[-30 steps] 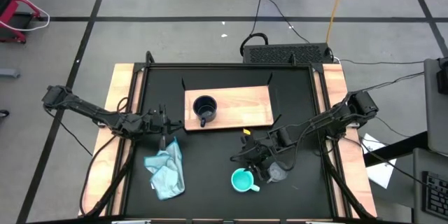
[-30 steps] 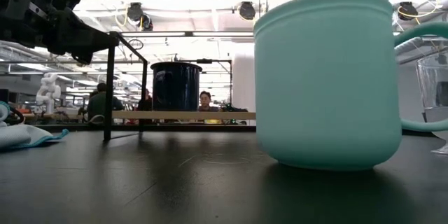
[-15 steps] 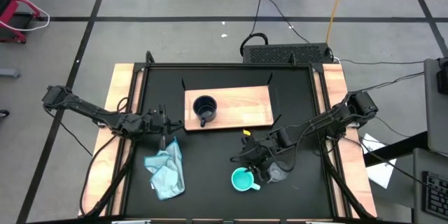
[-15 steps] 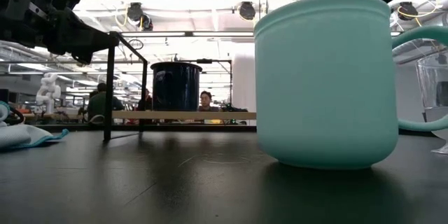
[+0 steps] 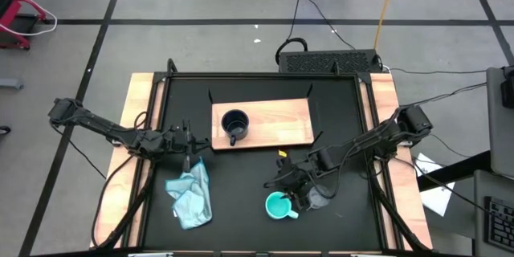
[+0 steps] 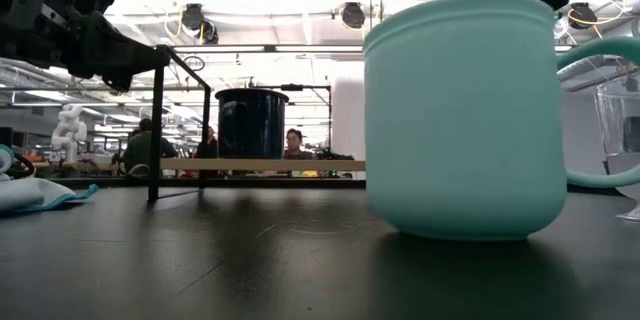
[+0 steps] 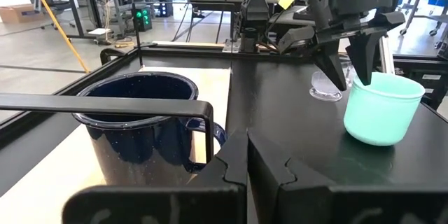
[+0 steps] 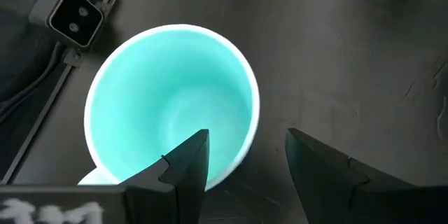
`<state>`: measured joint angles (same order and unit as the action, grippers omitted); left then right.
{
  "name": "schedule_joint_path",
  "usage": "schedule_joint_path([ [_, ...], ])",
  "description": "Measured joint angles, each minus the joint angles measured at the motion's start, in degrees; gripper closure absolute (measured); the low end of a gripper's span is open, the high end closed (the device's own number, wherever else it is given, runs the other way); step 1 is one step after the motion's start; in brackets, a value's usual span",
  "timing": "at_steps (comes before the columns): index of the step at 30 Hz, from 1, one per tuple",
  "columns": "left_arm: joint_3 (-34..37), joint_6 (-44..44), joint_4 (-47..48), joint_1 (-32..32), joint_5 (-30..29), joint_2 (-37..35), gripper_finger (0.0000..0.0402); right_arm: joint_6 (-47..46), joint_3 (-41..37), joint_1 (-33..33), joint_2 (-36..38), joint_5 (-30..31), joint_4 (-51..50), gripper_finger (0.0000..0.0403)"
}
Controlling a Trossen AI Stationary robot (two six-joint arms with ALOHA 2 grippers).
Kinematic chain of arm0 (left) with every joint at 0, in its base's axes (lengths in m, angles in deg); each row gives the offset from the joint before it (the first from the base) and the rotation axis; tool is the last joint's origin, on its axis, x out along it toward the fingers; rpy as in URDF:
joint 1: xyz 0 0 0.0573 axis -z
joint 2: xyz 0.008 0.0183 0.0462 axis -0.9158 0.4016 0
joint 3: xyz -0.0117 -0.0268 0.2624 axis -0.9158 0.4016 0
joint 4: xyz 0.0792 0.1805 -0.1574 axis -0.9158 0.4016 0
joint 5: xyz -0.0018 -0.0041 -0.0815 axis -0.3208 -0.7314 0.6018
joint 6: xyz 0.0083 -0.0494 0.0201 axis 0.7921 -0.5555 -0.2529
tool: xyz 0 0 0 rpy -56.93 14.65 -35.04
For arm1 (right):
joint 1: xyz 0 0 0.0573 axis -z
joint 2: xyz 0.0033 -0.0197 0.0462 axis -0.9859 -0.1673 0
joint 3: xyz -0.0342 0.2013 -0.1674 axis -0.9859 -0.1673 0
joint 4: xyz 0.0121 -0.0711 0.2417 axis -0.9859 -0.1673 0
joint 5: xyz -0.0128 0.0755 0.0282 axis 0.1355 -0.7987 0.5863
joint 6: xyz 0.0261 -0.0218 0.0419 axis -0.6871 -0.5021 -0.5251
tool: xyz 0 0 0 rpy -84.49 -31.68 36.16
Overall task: Stack small to large cups/mugs on shelf
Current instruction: Put the light blue mug to the right of the dark blue mug on the shelf
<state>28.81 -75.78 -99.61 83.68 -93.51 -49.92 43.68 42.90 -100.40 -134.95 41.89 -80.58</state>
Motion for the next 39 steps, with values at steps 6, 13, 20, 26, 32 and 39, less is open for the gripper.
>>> schedule_joint_path([
  [6, 0.0, 0.0, 0.6, 0.0, 0.0, 0.0, 0.0396, -0.9, 0.0, 0.0, -0.9, 0.2, 0.7, 0.0222],
  [13, 0.0, -0.3, 0.9, 0.0, 0.0, 0.0, 0.0396, 0.1, 0.0, 0.0, -0.9, 0.3, 1.2, 0.0259],
  [20, 0.0, -0.3, 0.9, 0.0, 0.0, 0.0, 0.0396, 0.3, 0.0, 0.0, -0.9, 0.3, 1.5, 0.0346],
  [26, 0.0, -0.3, 1.0, 0.0, 0.0, 0.0, 0.0396, 1.6, 0.0, 0.1, -0.6, 0.4, 2.5, 0.0395],
  [32, 0.0, -0.3, 1.0, 0.0, 1.5, 0.0, 0.0396, 3.0, 0.0, 0.0, 0.0, 0.2, 3.4, 0.0398],
  [39, 0.0, -0.3, 1.3, 0.0, 1.5, 0.0, 0.0396, 3.3, 0.0, 0.1, 3.6, 0.0, 4.6, 0.04],
])
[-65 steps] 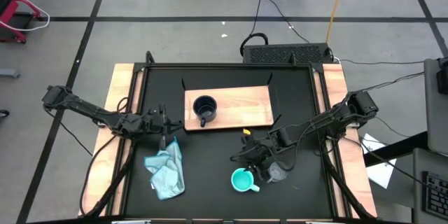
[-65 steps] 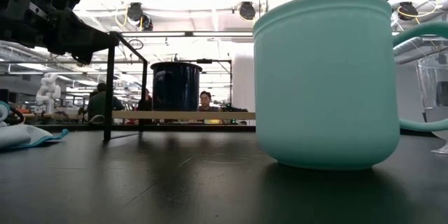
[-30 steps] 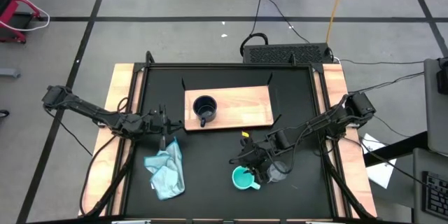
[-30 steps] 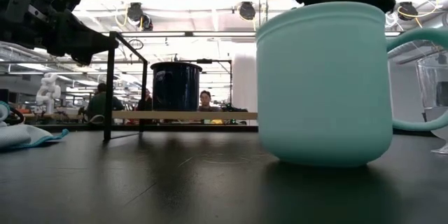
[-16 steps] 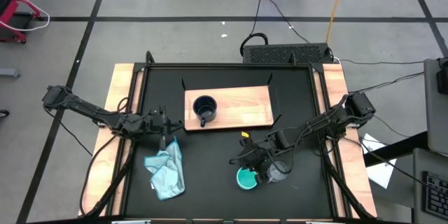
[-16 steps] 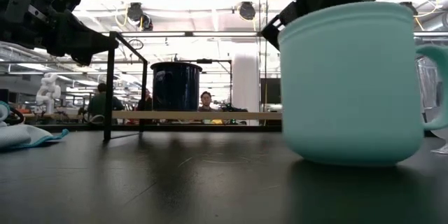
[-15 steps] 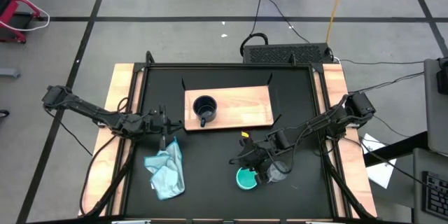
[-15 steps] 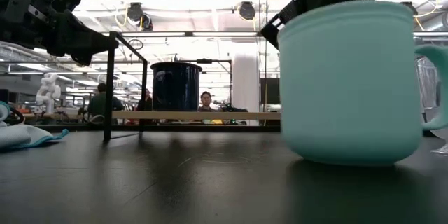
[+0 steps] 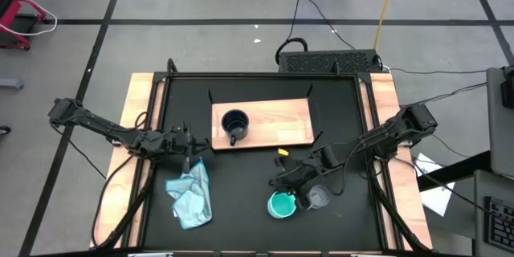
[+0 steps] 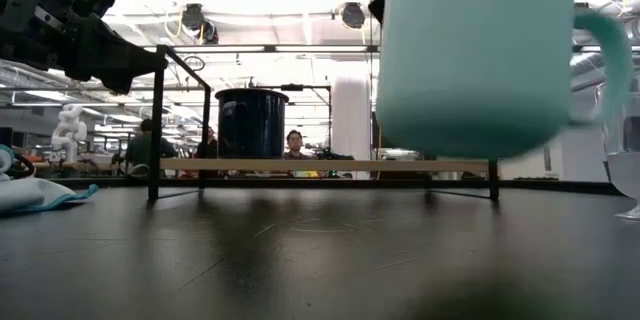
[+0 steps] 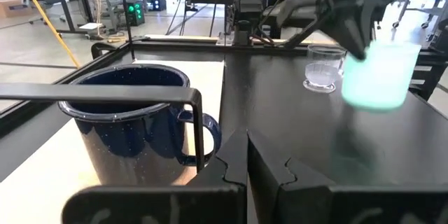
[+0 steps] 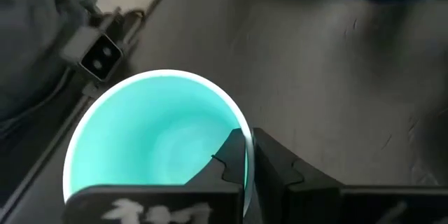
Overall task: Stack small to large cups/mugs on shelf
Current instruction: Put the light blue mug to the right of the dark blue mug on the shelf
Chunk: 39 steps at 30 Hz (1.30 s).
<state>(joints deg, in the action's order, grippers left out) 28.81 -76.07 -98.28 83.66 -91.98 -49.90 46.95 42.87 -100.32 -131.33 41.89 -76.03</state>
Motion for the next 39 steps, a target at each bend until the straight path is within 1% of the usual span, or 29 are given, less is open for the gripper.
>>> schedule_joint_path([
  [11, 0.0, 0.3, -0.1, 0.0, -0.1, 0.0, 0.0396, -3.1, 0.0, 3.6, 7.3, -0.1, -6.3, 0.0402],
  [22, 0.0, 1.3, -0.1, 0.0, -0.1, 0.0, 0.0396, -3.3, 2.0, 6.5, 7.5, -0.5, -12.7, 0.0402],
  [25, 0.0, 1.3, -0.1, 0.0, -0.2, 0.0, 0.0396, -3.3, 2.8, 6.5, 7.5, -1.4, -12.8, 0.0402],
  [34, 0.0, 1.3, -0.1, 0.0, -0.2, 0.0, 0.0396, -3.3, 7.2, 7.1, 7.5, -1.5, -15.8, 0.0402],
  [39, 0.0, 1.3, 0.1, 0.0, -0.2, 0.0, 0.0396, -2.7, 7.4, 9.1, 10.2, -1.4, -15.5, 0.0402],
])
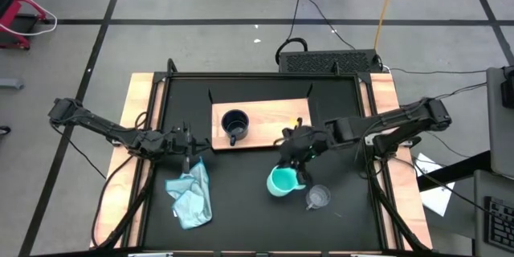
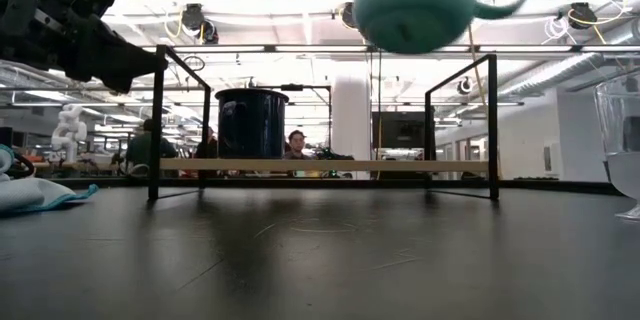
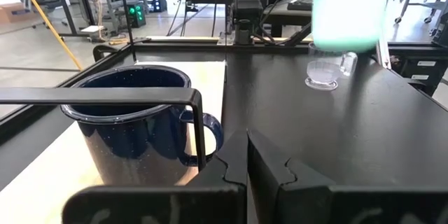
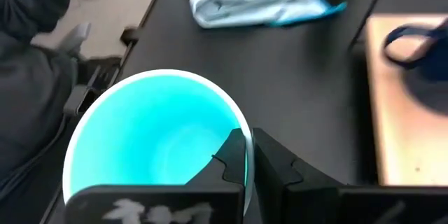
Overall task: Stack small to large cups/mugs on shelf
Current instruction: Put the light blue mug to the right of the dark blue mug on the shelf
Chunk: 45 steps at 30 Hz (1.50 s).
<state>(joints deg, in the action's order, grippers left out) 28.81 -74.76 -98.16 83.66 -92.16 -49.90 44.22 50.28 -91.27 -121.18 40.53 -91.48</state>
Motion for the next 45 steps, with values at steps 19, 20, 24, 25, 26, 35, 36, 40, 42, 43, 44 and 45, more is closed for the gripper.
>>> schedule_joint_path([
  [19, 0.0, 0.5, 0.9, 0.0, -0.2, 0.0, 0.0396, 0.9, -17.2, 4.2, 19.8, 1.6, 10.5, 0.04],
  [20, 0.0, 0.5, 0.9, 0.0, -0.3, 0.0, 0.0396, 0.6, -18.5, 4.4, 20.4, 1.5, 11.5, 0.04],
  [24, 0.0, 0.5, 0.9, 0.0, -0.4, 0.0, 0.0396, -0.7, -23.9, 5.3, 21.9, 1.7, 17.5, 0.0401],
  [25, 0.0, 0.5, 0.9, 0.0, -0.4, 0.0, 0.0396, -0.9, -24.8, 5.4, 22.0, 1.8, 18.7, 0.0401],
  [26, 0.0, 0.5, 1.0, 0.0, -0.4, 0.0, 0.0396, -1.1, -25.4, 5.6, 22.0, 1.8, 19.5, 0.0401],
  [35, 0.0, 0.1, 1.0, 0.0, -0.4, 0.0, 0.0396, -0.5, -24.9, 8.7, 17.9, 1.2, 23.4, 0.0402],
  [36, 0.0, 0.1, 1.0, 0.0, -0.4, 0.0, 0.0396, -0.5, -24.4, 9.4, 17.3, 1.1, 23.3, 0.0402],
  [40, 0.0, 0.1, 1.1, 0.0, -0.4, 0.0, 0.0396, -0.4, -21.5, 12.8, 15.0, -2.6, 22.0, 0.0402],
  [42, 0.0, 0.1, 1.1, 0.0, -0.4, 0.0, 0.0396, 0.3, -19.2, 14.0, 13.8, -3.5, 19.6, 0.0402],
  [43, 0.0, 0.1, 1.1, 0.0, -0.4, 0.0, 0.0396, 1.0, -17.9, 14.5, 13.2, -3.9, 18.5, 0.0402],
  [44, 0.0, 0.2, 1.1, 0.0, -0.4, 0.0, 0.0396, 1.7, -16.5, 15.0, 12.5, -4.5, 17.1, 0.0402],
  [45, 0.0, 0.2, 1.1, 0.0, -0.4, 0.0, 0.0396, 2.4, -15.1, 15.4, 11.7, -4.6, 15.5, 0.0402],
])
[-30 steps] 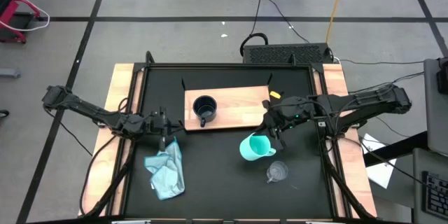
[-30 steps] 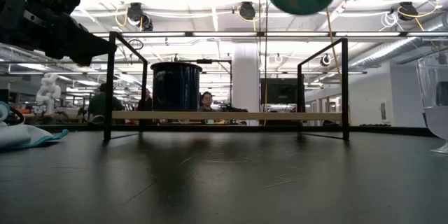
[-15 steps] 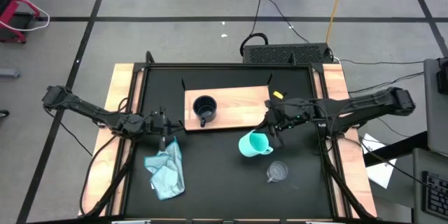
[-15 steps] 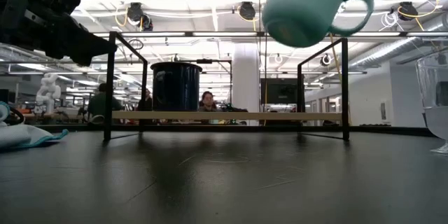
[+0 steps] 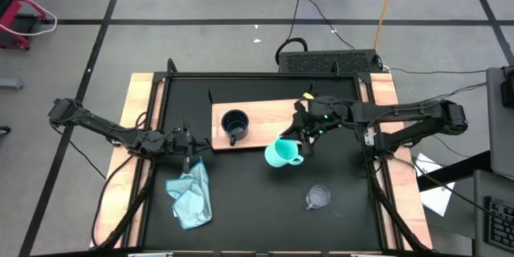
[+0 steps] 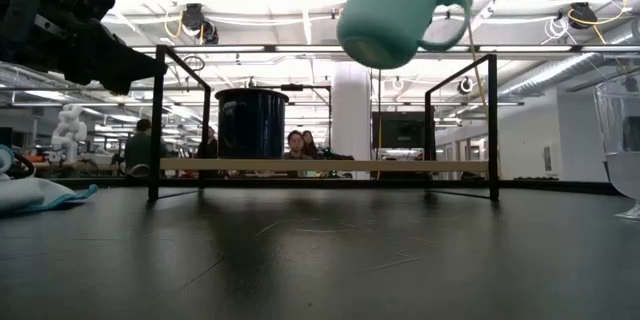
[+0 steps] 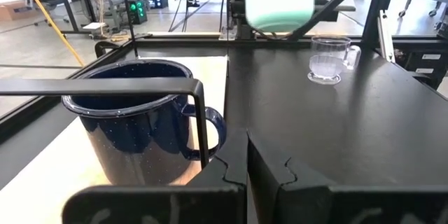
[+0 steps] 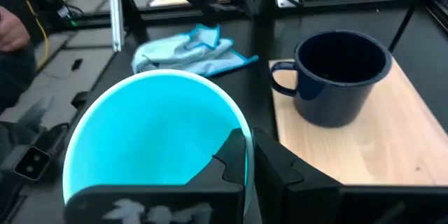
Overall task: Stack small to large cups/mugs on shelf
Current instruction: Put the light blue mug to the right of the dark blue mug on the shelf
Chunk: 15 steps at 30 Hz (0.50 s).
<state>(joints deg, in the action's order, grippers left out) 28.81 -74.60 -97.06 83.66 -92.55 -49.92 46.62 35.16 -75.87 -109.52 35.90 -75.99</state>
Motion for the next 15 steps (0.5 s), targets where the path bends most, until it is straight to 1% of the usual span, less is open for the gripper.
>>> schedule_joint_path([
  [8, 0.0, 0.0, 0.4, 0.0, 0.0, 0.0, 0.0396, 3.1, 9.7, 2.9, -7.0, 0.0, -11.3, 0.0402],
  [15, 0.0, 0.9, 0.4, 0.0, 0.0, 0.0, 0.0396, 2.3, 14.8, 6.6, -14.1, 0.1, -15.3, 0.0402],
])
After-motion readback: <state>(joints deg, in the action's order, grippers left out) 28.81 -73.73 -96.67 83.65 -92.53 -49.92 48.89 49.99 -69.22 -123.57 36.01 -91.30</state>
